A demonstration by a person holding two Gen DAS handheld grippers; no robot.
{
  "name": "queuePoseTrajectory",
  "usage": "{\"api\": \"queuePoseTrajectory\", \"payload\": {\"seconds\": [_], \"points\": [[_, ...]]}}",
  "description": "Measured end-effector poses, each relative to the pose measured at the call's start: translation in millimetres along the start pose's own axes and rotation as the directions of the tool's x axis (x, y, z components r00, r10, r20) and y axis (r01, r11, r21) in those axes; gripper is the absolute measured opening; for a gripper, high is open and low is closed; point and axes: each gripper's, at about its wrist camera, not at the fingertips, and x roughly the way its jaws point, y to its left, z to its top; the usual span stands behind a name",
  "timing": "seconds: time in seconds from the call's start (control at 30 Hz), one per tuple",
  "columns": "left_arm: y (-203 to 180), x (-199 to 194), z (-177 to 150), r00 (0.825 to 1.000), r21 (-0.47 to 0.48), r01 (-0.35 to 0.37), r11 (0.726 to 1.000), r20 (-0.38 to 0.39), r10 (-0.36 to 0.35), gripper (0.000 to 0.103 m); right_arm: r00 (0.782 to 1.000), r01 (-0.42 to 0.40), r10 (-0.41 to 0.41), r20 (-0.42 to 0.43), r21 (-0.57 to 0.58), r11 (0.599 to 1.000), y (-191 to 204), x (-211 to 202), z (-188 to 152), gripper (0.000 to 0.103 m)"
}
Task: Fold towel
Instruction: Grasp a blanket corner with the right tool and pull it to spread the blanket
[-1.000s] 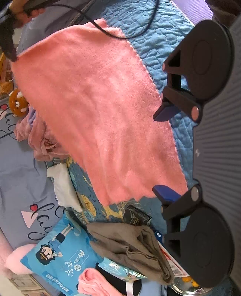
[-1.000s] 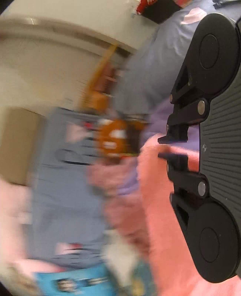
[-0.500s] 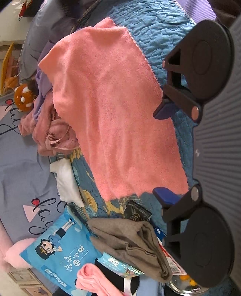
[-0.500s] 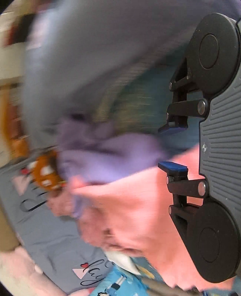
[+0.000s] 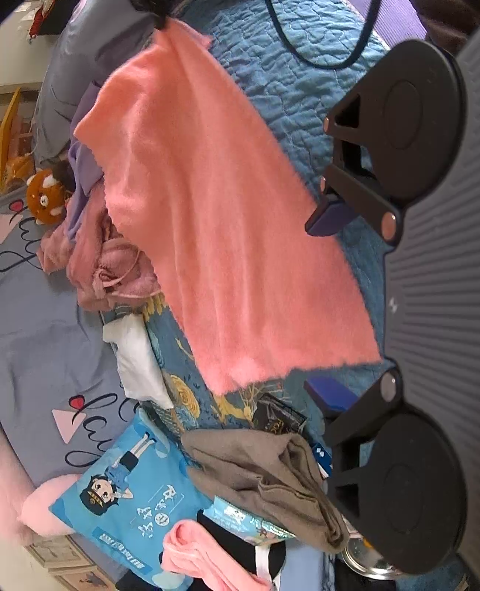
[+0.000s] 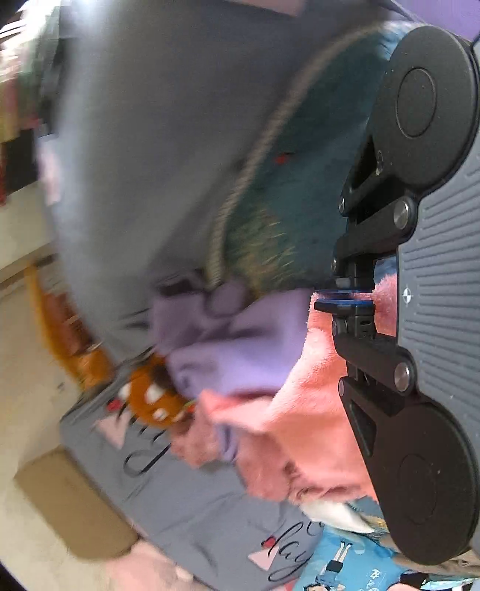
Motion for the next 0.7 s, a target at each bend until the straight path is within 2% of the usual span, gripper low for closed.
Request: {"api": "queuePoseTrajectory", "payload": {"seconds": [0.07, 0.17, 0.27, 0.3, 0.43, 0.53, 0.6, 0.63, 0.67, 0.7], "points": [[7, 3, -3, 1.000, -0.016, -0.020, 1.000, -0.015, 0.019, 0.087, 0.999, 0.002, -0.001, 0.032, -0.029, 1.000, 4, -15, 2, 0.003], [17, 6, -8, 0.998, -0.041, -0.049, 0.998, -0.039, 0.047, 0.087, 0.997, 0.075, -0.074, 0.025, -0.057, 0.996, -8, -16, -3, 0.003], [34, 9, -14, 0.996, -0.092, -0.066, 0.994, -0.057, 0.061, 0.087, 0.982, 0.168, -0.165, -0.087, 0.029, 0.985, -35, -1, -7, 0.003], [37, 8, -15, 0.996, -0.097, -0.072, 0.993, -0.058, 0.067, 0.087, 0.981, 0.173, -0.170, -0.091, 0.023, 0.985, -34, 0, -8, 0.003], [46, 5, -17, 0.995, -0.107, -0.090, 0.990, -0.053, 0.085, 0.087, 0.984, 0.160, -0.163, -0.068, -0.038, 0.986, -21, 0, -11, 0.003], [49, 4, -17, 0.994, -0.115, -0.098, 0.989, -0.053, 0.092, 0.087, 0.992, 0.117, -0.105, 0.066, -0.210, 0.971, 21, -7, -6, 0.003], [50, 3, -16, 0.994, -0.118, -0.101, 0.988, -0.053, 0.096, 0.087, 0.987, 0.067, -0.004, 0.160, -0.391, 0.918, 62, -12, -7, 0.003], [51, 3, -16, 0.994, -0.121, -0.102, 0.987, -0.052, 0.097, 0.087, 0.987, 0.007, 0.074, 0.143, -0.496, 0.868, 85, -11, -12, 0.006], [52, 2, -17, 0.994, -0.124, -0.104, 0.987, -0.051, 0.098, 0.087, 0.983, -0.059, 0.151, 0.106, -0.595, 0.802, 109, -10, -19, 0.007], [52, 2, -17, 0.994, -0.128, -0.105, 0.986, -0.050, 0.099, 0.087, 0.976, -0.151, 0.215, 0.008, -0.687, 0.711, 131, -7, -28, 0.007]]}}
